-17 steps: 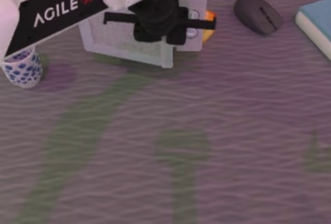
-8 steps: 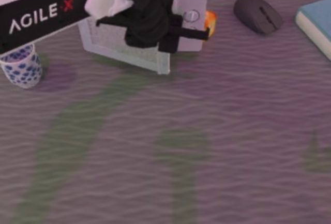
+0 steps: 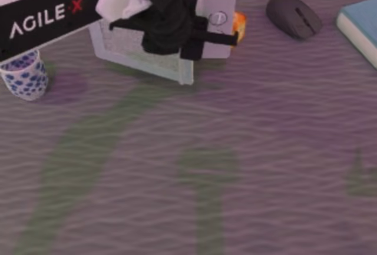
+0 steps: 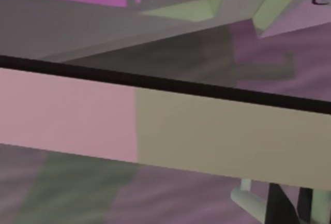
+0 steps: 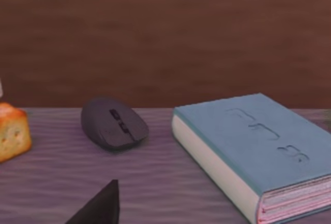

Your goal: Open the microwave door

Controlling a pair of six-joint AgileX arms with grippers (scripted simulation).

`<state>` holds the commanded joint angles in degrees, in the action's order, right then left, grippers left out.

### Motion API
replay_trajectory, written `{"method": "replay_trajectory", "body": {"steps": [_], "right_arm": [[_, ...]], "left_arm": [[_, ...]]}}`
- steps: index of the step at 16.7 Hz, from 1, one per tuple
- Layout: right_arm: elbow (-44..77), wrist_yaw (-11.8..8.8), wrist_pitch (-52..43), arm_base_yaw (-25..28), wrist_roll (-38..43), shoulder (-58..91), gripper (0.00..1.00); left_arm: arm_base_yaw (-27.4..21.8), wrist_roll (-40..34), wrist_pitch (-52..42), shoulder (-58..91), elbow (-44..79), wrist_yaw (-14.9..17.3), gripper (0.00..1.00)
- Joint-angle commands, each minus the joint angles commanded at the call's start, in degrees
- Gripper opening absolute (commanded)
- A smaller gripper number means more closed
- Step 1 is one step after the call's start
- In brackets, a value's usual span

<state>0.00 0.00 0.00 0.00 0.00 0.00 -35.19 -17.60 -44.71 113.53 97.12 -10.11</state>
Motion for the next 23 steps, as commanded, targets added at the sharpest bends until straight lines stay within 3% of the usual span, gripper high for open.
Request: {"method": "replay_trajectory", "body": {"steps": [15, 23], "right_arm": [[0.0, 0.0, 0.0, 0.0, 0.0, 0.0, 1.0], [0.0, 0.0, 0.0, 0.0, 0.0, 0.0, 1.0]], "left_arm": [[0.0, 0.0, 0.0, 0.0, 0.0, 0.0, 0.0], [0.8, 4.6, 1.7, -3.0, -5.3, 2.6, 0.0]]}}
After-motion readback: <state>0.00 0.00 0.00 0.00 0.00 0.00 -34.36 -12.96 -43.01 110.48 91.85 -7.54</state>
